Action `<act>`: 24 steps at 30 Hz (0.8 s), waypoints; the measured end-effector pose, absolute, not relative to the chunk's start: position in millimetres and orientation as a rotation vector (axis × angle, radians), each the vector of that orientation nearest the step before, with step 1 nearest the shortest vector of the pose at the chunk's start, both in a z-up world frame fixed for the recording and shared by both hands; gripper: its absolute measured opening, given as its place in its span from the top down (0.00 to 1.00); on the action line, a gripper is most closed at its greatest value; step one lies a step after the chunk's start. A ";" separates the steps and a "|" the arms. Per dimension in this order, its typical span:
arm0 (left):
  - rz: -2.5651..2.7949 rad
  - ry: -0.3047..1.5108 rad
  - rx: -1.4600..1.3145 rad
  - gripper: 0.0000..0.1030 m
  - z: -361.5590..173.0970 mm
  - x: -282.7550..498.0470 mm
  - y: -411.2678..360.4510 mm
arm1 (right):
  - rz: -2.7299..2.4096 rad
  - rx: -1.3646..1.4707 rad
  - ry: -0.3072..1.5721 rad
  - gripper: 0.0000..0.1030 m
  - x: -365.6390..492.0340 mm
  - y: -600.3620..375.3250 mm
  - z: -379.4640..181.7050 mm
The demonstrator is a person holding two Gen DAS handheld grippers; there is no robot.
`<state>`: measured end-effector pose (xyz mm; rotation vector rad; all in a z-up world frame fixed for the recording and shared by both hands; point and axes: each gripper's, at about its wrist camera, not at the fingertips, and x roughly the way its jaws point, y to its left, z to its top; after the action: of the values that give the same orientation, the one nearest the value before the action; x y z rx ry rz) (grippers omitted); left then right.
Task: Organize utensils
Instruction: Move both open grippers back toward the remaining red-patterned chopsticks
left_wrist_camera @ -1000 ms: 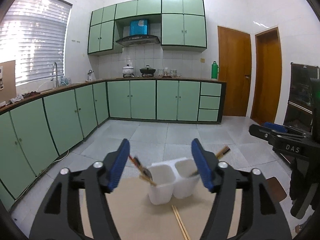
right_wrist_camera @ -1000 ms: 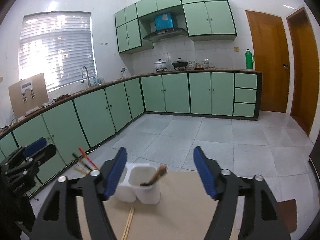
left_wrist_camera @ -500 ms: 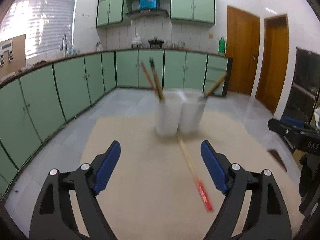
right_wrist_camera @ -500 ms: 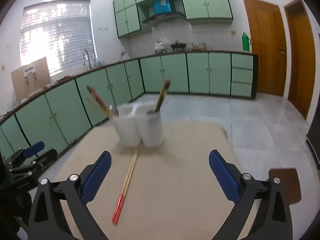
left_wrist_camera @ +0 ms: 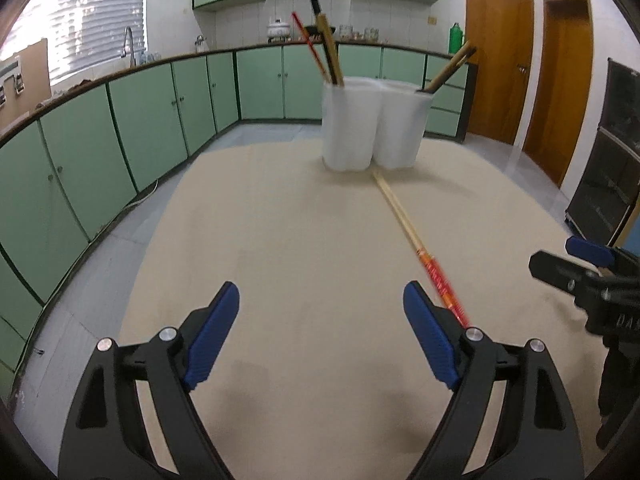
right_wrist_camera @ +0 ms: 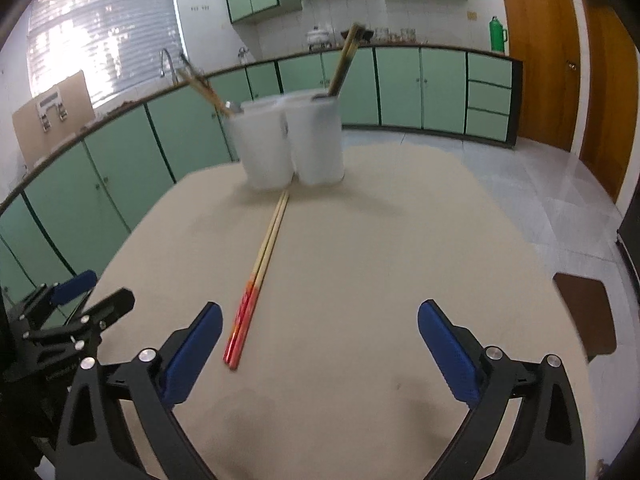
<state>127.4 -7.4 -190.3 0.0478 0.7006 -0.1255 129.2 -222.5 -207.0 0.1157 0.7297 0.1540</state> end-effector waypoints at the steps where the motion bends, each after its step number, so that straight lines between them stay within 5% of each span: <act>1: -0.119 0.708 0.052 0.19 -192.7 126.7 -6.7 | 0.156 0.114 0.739 0.09 128.9 -220.1 -209.5; 16: -0.073 0.774 0.033 0.17 -204.8 129.6 7.9 | 0.205 0.058 0.853 0.33 128.0 -184.4 -233.9; 24: -0.079 0.778 0.030 0.17 -205.8 130.9 7.2 | 0.195 0.013 0.882 0.36 133.3 -176.0 -236.8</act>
<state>130.9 7.2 -205.8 0.0303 0.7780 -0.0788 133.3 -176.0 -236.8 0.0127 0.8816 0.1955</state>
